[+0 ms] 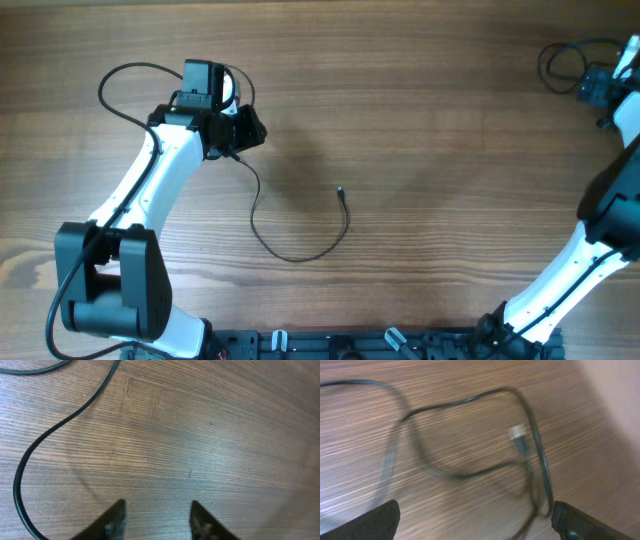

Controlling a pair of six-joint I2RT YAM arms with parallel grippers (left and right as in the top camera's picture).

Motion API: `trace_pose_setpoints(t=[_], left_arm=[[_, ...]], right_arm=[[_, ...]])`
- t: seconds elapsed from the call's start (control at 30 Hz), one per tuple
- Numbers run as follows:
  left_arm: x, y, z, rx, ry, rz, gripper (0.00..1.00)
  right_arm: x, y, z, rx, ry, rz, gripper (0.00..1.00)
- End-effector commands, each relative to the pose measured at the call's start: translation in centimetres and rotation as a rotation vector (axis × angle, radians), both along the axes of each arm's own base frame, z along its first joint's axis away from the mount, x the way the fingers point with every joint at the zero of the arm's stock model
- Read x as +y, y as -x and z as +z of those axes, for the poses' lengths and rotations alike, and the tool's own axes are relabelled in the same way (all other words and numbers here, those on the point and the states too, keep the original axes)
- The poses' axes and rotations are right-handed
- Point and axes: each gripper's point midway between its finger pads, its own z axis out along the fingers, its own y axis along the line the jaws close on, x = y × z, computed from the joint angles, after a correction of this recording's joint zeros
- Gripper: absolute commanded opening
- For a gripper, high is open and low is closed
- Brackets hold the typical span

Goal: Untangle cables

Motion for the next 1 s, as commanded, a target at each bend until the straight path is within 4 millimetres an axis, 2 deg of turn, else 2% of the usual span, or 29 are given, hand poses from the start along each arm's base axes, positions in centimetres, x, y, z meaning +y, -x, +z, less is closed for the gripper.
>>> trace_pose_setpoints(t=[0.0, 0.03, 0.07, 0.13, 0.17, 0.27, 0.3, 0.4, 0.43, 0.47, 0.5, 0.53, 0.63, 0.73, 0.77, 0.83, 0.9, 0.93, 0.97], left_arm=[[0.0, -0.2, 0.8, -0.024, 0.001, 0.006, 0.51], [0.0, -0.2, 0.8, -0.024, 0.001, 0.006, 0.56], [0.0, -0.2, 0.8, -0.024, 0.001, 0.007, 0.58], [0.0, -0.3, 0.9, -0.027, 0.001, 0.006, 0.66], [0.1, -0.4, 1.0, -0.032, 0.002, 0.009, 0.79], [0.9, -0.8, 2.7, -0.065, 0.005, 0.031, 0.95], [1.5, -0.9, 3.6, -0.083, 0.006, 0.044, 1.0], [4.8, -1.1, 8.5, -0.207, 0.012, 0.128, 1.0], [6.1, -0.9, 9.9, -0.241, 0.01, 0.16, 1.0], [7.8, -0.5, 11.2, -0.268, 0.008, 0.21, 1.0], [11.6, 0.7, 11.7, -0.234, -0.01, 0.41, 1.0], [13.8, 1.6, 11.5, -0.202, -0.031, 0.525, 1.0], [19.3, 4.4, 10.0, -0.098, -0.069, 0.769, 1.0], [21.3, 6.0, 9.4, -0.049, -0.073, 0.837, 1.0], [21.4, 6.2, 9.3, -0.042, -0.074, 0.839, 1.0], [21.1, 6.6, 9.0, -0.019, -0.075, 0.837, 1.0], [21.0, 7.1, 8.7, 0.007, -0.077, 0.836, 1.0], [21.0, 7.1, 8.7, 0.007, -0.077, 0.837, 1.0], [21.0, 7.1, 8.7, 0.007, -0.077, 0.837, 1.0]], right_arm=[[6.0, -2.8, 10.7, -0.252, -0.186, 0.147, 1.0], [8.5, -2.5, 12.4, -0.27, -0.258, 0.184, 1.0], [10.6, -2.2, 13.3, -0.269, -0.313, 0.214, 1.0], [16.8, -1.1, 13.8, -0.212, -0.472, 0.283, 1.0], [19.5, -0.8, 13.3, -0.171, -0.532, 0.31, 1.0], [28.7, 1.1, 10.8, 0.018, -0.652, 0.416, 1.0], [31.2, 1.7, 10.2, 0.06, -0.676, 0.435, 1.0], [39.7, 3.2, 8.5, 0.16, -0.688, 0.587, 1.0], [41.5, 3.6, 8.1, 0.172, -0.686, 0.627, 1.0], [43.9, 4.1, 7.4, 0.186, -0.691, 0.662, 1.0], [47.5, 5.2, 6.1, 0.209, -0.722, 0.679, 1.0], [49.2, 5.9, 5.5, 0.223, -0.738, 0.704, 1.0], [58.5, 10.8, 4.1, 0.245, -0.776, 1.064, 1.0], [66.3, 14.8, 3.1, 0.147, -0.685, 1.358, 1.0], [68.5, 15.2, 2.6, 0.074, -0.611, 1.392, 1.0], [70.8, 15.1, 1.7, 0.001, -0.536, 1.346, 1.0], [74.1, 16.0, -0.5, -0.048, -0.508, 1.383, 1.0], [75.1, 16.4, -1.7, -0.053, -0.511, 1.402, 1.0], [75.6, 16.8, -3.3, -0.035, -0.508, 1.407, 0.93]])
